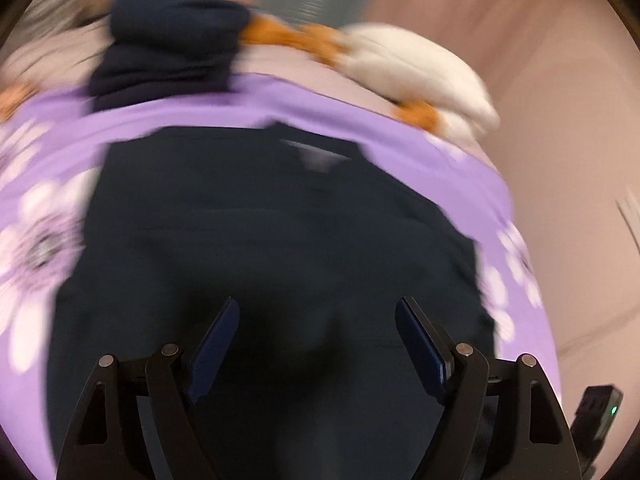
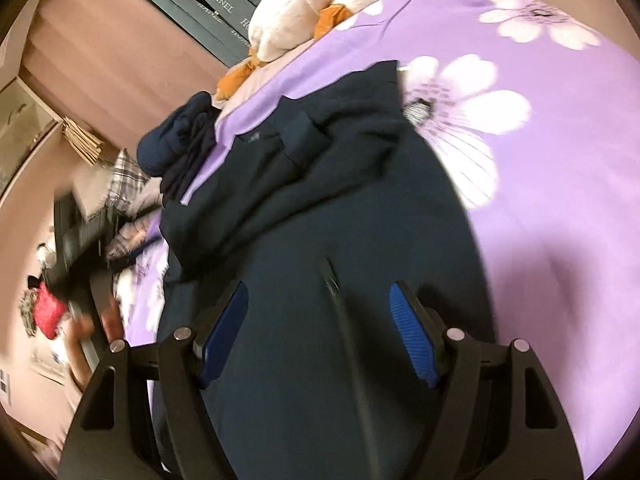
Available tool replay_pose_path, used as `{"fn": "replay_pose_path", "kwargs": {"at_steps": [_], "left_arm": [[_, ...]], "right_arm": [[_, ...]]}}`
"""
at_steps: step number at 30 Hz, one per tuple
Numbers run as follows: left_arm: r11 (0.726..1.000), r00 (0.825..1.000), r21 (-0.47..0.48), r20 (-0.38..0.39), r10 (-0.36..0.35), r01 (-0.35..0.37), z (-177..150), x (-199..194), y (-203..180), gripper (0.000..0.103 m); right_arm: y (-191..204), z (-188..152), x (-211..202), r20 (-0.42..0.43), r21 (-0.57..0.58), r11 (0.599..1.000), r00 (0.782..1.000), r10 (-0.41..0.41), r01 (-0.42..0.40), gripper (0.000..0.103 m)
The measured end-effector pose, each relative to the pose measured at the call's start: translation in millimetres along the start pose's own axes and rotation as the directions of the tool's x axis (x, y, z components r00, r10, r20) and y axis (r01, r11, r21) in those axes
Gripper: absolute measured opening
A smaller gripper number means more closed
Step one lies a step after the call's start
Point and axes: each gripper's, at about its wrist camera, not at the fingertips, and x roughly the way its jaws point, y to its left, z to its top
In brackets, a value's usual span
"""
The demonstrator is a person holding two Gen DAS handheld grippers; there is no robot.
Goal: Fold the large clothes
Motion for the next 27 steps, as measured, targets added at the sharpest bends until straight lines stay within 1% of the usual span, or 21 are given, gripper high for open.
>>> {"fn": "replay_pose_path", "kwargs": {"at_steps": [1,2,3,4,5,7,9,10,13,16,17,19,20,21,22,23,24,25,27], "left_arm": [[0.999,1.000,-0.048,0.009,0.017,-0.017,-0.1,-5.2,22.3,0.080],[0.992,1.000,-0.124,0.012,0.026,-0.025,0.3,-8.0,50.5,0.080],[0.984,1.000,-0.178,0.009,0.020,-0.018,0.1,-8.3,67.7,0.080],[0.971,1.000,-0.238,0.009,0.002,0.001,-0.6,-7.9,84.9,0.080],[0.948,0.999,-0.315,0.022,-0.030,0.035,-3.0,-7.8,106.2,0.080],[0.912,0.998,-0.405,0.043,-0.056,0.069,-6.3,-2.1,129.1,0.080],[0.888,0.996,-0.451,0.050,-0.070,0.085,-7.7,6.0,138.8,0.080],[0.881,0.996,-0.464,0.052,-0.078,0.093,-7.3,10.5,140.6,0.080],[0.859,0.993,-0.497,0.068,-0.100,0.121,-7.8,21.7,145.0,0.080],[0.838,0.991,-0.529,0.087,-0.106,0.136,-4.9,32.5,152.1,0.080],[0.827,0.990,-0.545,0.093,-0.103,0.137,-5.0,34.8,157.4,0.080],[0.814,0.990,-0.565,0.106,-0.091,0.135,-8.2,35.7,160.5,0.080],[0.810,0.989,-0.570,0.122,-0.083,0.138,-9.9,34.3,162.1,0.080],[0.810,0.989,-0.571,0.130,-0.071,0.134,-10.0,31.7,162.4,0.077],[0.813,0.989,-0.570,0.135,-0.054,0.122,-9.1,30.5,162.3,0.069],[0.814,0.991,-0.574,0.130,-0.017,0.089,-6.4,30.3,162.8,0.067],[0.809,0.992,-0.583,0.126,-0.003,0.077,-5.5,31.0,163.4,0.062],[0.799,0.992,-0.597,0.124,0.004,0.072,-5.5,32.0,166.4,0.057],[0.785,0.992,-0.615,0.126,0.003,0.076,-7.5,32.0,174.4,0.054]], "right_arm": [[2.9,7.5,5.9,0.000,0.000,1.000,1.000,0.008,-0.008,0.074],[6.8,18.6,14.1,0.009,0.001,1.000,1.000,0.026,-0.026,0.074],[9.8,28.3,22.1,0.018,0.003,0.999,0.999,0.043,-0.043,0.074],[11.7,38.3,31.8,0.022,0.012,0.998,0.998,0.058,-0.058,0.074],[14.3,52.0,46.2,0.024,0.028,0.997,0.997,0.074,-0.074,0.074],[18.9,71.1,67.2,0.038,0.029,0.996,0.996,0.079,-0.080,0.074],[22.6,84.8,84.6,0.058,0.028,0.998,0.997,0.047,-0.049,0.074],[22.7,93.1,97.3,0.065,0.042,0.999,0.998,0.021,-0.023,0.074],[19.8,108.5,121.8,0.056,0.083,0.997,0.998,0.005,-0.010,0.074],[16.0,120.8,140.9,0.053,0.107,0.993,0.997,-0.052,0.046,0.074],[14.6,122.7,146.3,0.054,0.115,0.992,0.997,-0.054,0.048,0.074],[12.7,124.6,152.2,0.061,0.120,0.992,0.997,-0.039,0.032,0.074],[14.8,124.9,155.2,0.062,0.098,0.995,0.998,-0.027,0.020,0.067],[18.5,124.2,156.2,0.064,0.065,0.997,0.997,-0.039,0.035,0.059],[23.7,123.2,156.4,0.066,0.016,0.997,0.995,-0.076,0.075,0.037],[26.5,121.6,157.9,0.063,-0.025,0.995,0.994,-0.094,0.096,0.019],[28.7,120.3,158.8,0.059,-0.057,0.994,0.995,-0.085,0.089,0.017],[31.9,118.1,155.3,0.067,-0.089,0.993,0.995,-0.074,0.080,0.010],[34.4,116.6,143.6,0.102,-0.120,0.990,0.993,-0.057,0.069,0.010]]}}
